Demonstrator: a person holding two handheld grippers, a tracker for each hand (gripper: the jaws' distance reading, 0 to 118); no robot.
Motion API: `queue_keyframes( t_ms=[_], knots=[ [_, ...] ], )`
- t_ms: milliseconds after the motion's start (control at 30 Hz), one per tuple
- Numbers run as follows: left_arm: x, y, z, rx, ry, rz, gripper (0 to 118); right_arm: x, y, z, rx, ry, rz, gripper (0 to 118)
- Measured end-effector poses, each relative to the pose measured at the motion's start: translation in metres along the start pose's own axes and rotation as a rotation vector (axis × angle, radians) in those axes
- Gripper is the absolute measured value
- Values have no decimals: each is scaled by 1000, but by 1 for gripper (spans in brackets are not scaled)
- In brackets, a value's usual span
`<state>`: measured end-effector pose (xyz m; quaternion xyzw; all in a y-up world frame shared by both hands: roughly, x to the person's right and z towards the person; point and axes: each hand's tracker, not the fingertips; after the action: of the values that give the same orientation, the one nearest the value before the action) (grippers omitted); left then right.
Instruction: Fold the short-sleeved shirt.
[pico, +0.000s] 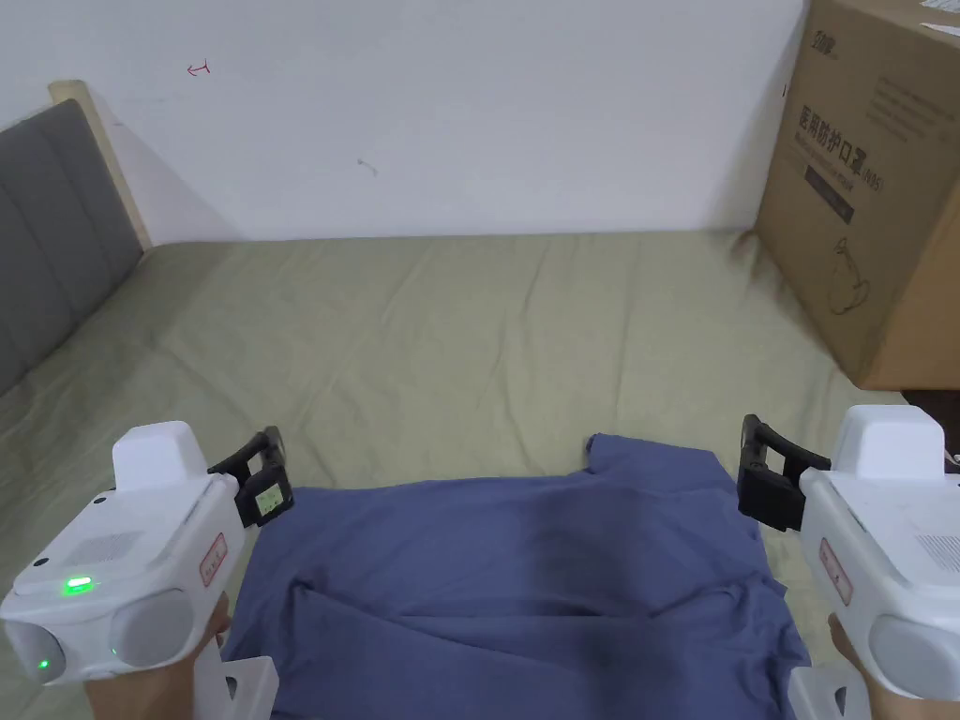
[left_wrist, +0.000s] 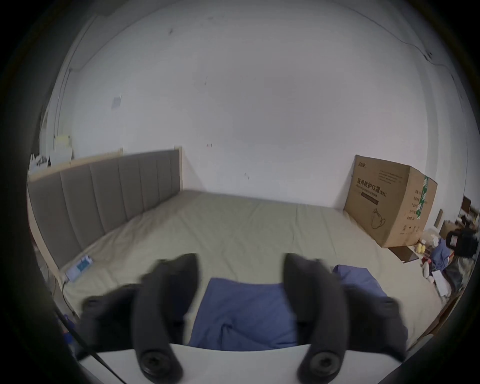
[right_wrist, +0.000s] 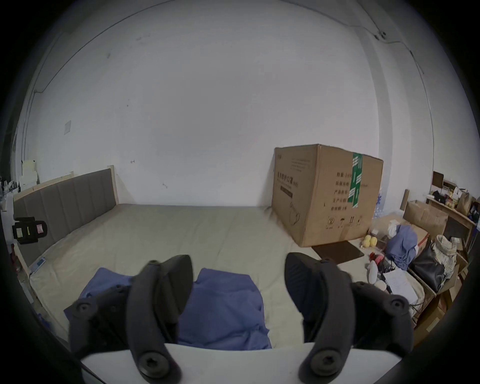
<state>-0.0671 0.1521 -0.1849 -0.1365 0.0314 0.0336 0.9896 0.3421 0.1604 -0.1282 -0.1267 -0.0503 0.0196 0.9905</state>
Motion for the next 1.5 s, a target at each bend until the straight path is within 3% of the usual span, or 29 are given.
queue_keyframes(
  t_ms=[67,100,133,333,667,700,733,800,833,933,1100,1167,1233,1300,1400,1433,1500],
  knots=[
    [3,-3,-2,3,-23,-2,17,-3,0,-1,10,-1,-6,38],
    [-1,-5,-7,1,-69,8,0,-5,0,-2,14,-6,-10,10],
    [-1,-5,-5,4,-74,23,0,-5,-1,-5,16,-14,-11,0],
    [4,-6,-28,-75,-72,-7,0,0,-3,-23,-5,6,-5,0],
    [-33,-34,-190,-462,-67,8,0,12,-7,-77,-69,14,-10,0],
    [-37,-38,-207,-480,-52,29,5,12,-8,-84,-77,11,-8,0],
    [-40,-42,-222,-513,-57,40,17,13,-9,-89,-85,8,-8,0],
    [-42,-49,-246,-617,-50,51,27,14,-12,-101,-104,3,-10,0],
    [-43,-54,-260,-659,-42,52,40,14,-13,-107,-112,-1,-13,0],
    [-45,-72,-293,-759,35,25,101,16,-19,-123,-138,-12,-25,0],
    [-42,-98,-329,-802,51,-63,104,15,-28,-153,-184,-13,-23,0],
    [-45,-110,-340,-827,54,-83,94,16,-32,-163,-199,-13,-19,0],
    [-42,-116,-348,-840,48,-83,67,17,-36,-173,-215,-10,-18,0],
    [-40,-119,-341,-843,20,-44,57,20,-40,-185,-241,-5,-21,0],
    [-38,-112,-336,-775,-36,-43,5,26,-45,-209,-296,15,-27,1],
    [-48,-110,-337,-762,-74,-10,3,29,-48,-219,-339,25,-30,8],
    [-49,-103,-329,-717,-74,17,3,38,-54,-246,-398,19,-61,43]
  ],
)
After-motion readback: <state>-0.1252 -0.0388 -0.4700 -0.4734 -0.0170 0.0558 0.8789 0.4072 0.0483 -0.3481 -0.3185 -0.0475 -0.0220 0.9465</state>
